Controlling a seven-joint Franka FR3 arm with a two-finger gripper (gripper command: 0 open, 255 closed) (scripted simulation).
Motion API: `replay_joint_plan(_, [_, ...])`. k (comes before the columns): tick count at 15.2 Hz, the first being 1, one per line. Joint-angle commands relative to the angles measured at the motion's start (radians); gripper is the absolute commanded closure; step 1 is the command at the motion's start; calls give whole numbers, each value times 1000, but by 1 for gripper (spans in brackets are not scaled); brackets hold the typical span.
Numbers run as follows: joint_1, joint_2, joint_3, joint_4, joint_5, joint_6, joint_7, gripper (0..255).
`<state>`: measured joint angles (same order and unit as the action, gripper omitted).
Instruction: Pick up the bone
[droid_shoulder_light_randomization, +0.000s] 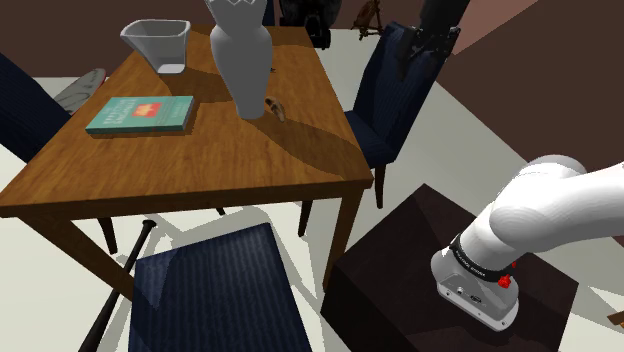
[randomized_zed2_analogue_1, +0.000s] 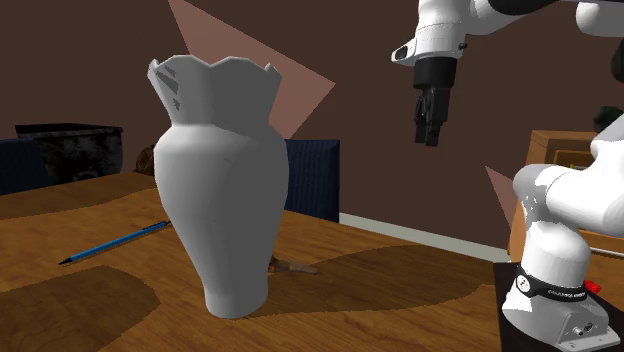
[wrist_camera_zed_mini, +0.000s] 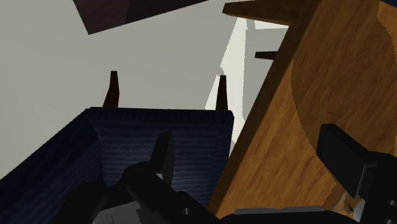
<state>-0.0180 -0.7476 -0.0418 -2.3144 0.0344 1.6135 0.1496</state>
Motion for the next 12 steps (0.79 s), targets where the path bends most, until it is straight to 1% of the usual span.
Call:
replay_joint_plan(1, [0, 0, 0, 0, 0, 0, 0, 0])
replay_joint_plan(7, [16, 136, 102, 4, 23, 174, 121, 0])
replay_joint_plan(12, [20, 279, 184, 50, 13, 304, 226, 0])
